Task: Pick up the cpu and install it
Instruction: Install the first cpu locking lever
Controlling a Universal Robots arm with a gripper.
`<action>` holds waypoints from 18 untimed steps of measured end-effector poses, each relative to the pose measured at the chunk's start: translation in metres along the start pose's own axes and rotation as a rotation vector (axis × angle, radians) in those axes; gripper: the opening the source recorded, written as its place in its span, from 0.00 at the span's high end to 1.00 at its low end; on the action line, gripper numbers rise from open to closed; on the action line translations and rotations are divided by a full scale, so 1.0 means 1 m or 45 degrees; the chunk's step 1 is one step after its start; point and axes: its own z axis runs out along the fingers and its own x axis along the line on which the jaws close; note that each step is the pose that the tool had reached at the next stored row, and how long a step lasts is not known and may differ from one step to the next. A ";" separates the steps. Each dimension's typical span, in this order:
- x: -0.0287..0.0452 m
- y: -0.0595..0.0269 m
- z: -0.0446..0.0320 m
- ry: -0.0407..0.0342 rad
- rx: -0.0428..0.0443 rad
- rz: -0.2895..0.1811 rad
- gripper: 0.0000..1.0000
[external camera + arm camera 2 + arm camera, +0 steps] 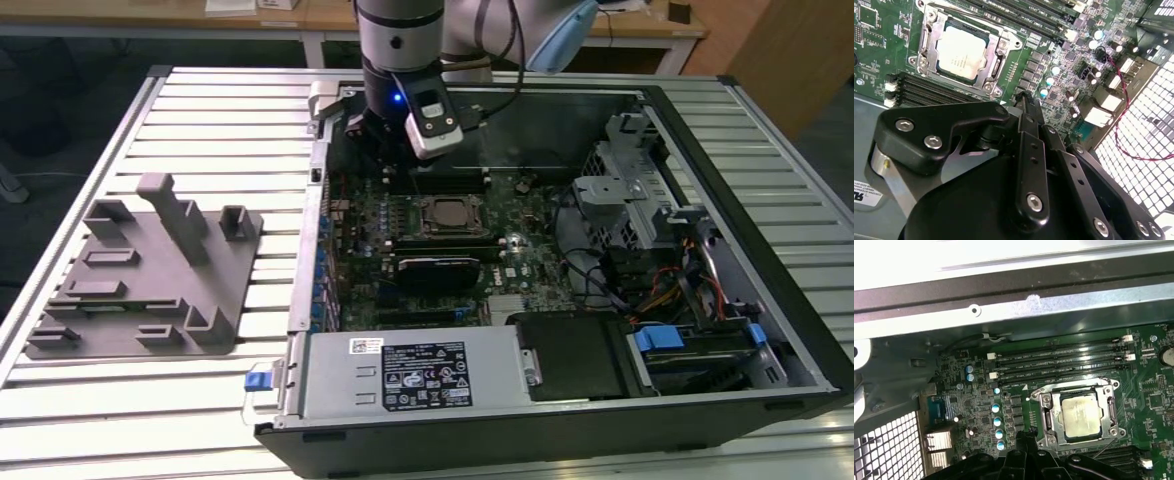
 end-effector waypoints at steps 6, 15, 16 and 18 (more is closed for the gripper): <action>0.0005 -0.0003 -0.0001 0.0049 -0.032 0.001 0.89; 0.0038 -0.0013 0.0000 0.0143 -0.094 0.002 0.89; 0.0044 -0.0015 -0.0001 0.0156 -0.102 0.002 0.89; 0.0052 -0.0017 0.0000 0.0179 -0.119 0.003 0.89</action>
